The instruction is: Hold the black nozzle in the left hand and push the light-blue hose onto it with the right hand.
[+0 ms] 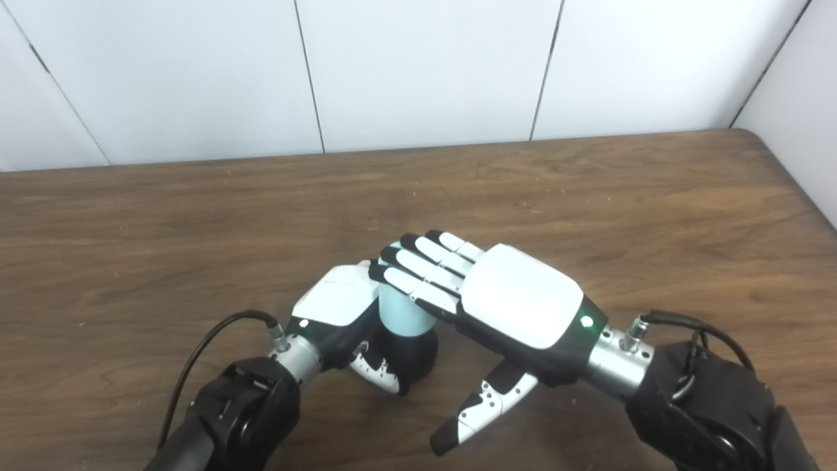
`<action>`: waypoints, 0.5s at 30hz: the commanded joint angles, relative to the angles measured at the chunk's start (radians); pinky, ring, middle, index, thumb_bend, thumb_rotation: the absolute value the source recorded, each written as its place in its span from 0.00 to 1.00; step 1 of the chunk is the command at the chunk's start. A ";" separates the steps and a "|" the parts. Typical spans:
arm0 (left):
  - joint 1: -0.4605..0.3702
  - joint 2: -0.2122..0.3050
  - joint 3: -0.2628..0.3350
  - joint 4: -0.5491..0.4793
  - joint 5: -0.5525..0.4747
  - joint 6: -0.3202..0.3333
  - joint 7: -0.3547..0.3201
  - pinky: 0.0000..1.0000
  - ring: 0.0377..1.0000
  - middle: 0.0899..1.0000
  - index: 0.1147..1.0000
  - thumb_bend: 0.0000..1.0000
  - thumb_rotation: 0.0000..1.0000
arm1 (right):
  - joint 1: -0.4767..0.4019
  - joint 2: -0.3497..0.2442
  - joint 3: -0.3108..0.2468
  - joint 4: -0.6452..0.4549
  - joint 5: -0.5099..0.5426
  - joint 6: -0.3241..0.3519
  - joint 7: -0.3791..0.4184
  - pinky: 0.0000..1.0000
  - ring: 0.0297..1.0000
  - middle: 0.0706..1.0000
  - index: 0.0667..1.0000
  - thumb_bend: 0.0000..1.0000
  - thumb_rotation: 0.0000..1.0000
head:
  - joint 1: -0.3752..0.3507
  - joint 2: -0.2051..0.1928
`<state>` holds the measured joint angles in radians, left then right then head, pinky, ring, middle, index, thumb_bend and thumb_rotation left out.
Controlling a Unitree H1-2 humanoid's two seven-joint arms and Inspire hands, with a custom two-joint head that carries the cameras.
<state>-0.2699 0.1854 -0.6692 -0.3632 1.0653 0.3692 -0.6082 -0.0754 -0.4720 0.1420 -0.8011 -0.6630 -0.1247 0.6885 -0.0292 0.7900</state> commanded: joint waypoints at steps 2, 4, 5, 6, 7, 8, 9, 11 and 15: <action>0.052 0.019 -0.039 0.052 -0.019 -0.009 -0.117 1.00 0.68 0.49 0.37 0.52 0.00 | 0.029 -0.034 0.018 0.001 0.019 0.008 0.035 1.00 1.00 1.00 0.98 0.62 1.00 | -0.005 0.003; 0.052 0.021 -0.039 0.052 -0.018 -0.010 -0.117 1.00 0.68 0.49 0.38 0.52 0.00 | 0.035 -0.045 0.021 0.001 0.032 0.012 0.041 1.00 1.00 1.00 0.98 0.62 1.00 | -0.006 0.003; 0.051 0.021 -0.039 0.051 -0.017 -0.011 -0.117 1.00 0.68 0.49 0.37 0.52 0.00 | 0.037 -0.050 0.023 0.002 0.037 0.015 0.044 1.00 1.00 1.00 0.98 0.62 1.00 | -0.006 0.004; 0.051 0.021 -0.039 0.051 -0.016 -0.010 -0.118 1.00 0.68 0.49 0.37 0.52 0.00 | 0.040 -0.056 0.025 0.005 0.042 0.016 0.046 1.00 1.00 1.00 0.98 0.62 1.00 | -0.005 0.004; 0.050 0.021 -0.039 0.051 -0.015 -0.010 -0.118 1.00 0.68 0.49 0.37 0.52 0.00 | 0.042 -0.060 0.027 0.007 0.046 0.018 0.046 1.00 1.00 1.00 0.98 0.63 1.00 | -0.002 0.005; 0.050 0.020 -0.039 0.051 -0.015 -0.009 -0.118 1.00 0.68 0.49 0.37 0.52 0.00 | 0.044 -0.064 0.029 0.008 0.048 0.019 0.046 1.00 1.00 1.00 0.98 0.63 1.00 | -0.002 0.005; 0.050 0.019 -0.038 0.051 -0.016 -0.009 -0.118 1.00 0.68 0.49 0.37 0.52 0.00 | 0.047 -0.068 0.032 0.008 0.051 0.020 0.047 1.00 1.00 1.00 0.98 0.63 1.00 | -0.002 0.007; 0.051 0.018 -0.037 0.050 -0.017 -0.007 -0.118 1.00 0.69 0.49 0.37 0.52 0.00 | 0.055 -0.077 0.037 0.007 0.055 0.023 0.050 1.00 1.00 1.00 0.98 0.63 1.00 | -0.004 0.008; 0.052 0.019 -0.033 0.045 -0.021 -0.007 -0.119 1.00 0.69 0.50 0.37 0.51 0.00 | 0.067 -0.106 0.038 -0.004 0.074 0.039 0.062 1.00 1.00 1.00 0.99 0.63 1.00 | -0.007 0.011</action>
<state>-0.2703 0.1837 -0.6672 -0.3644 1.0653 0.3691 -0.6168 -0.0498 -0.5232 0.1521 -0.8108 -0.6006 -0.0999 0.6693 -0.0353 0.7992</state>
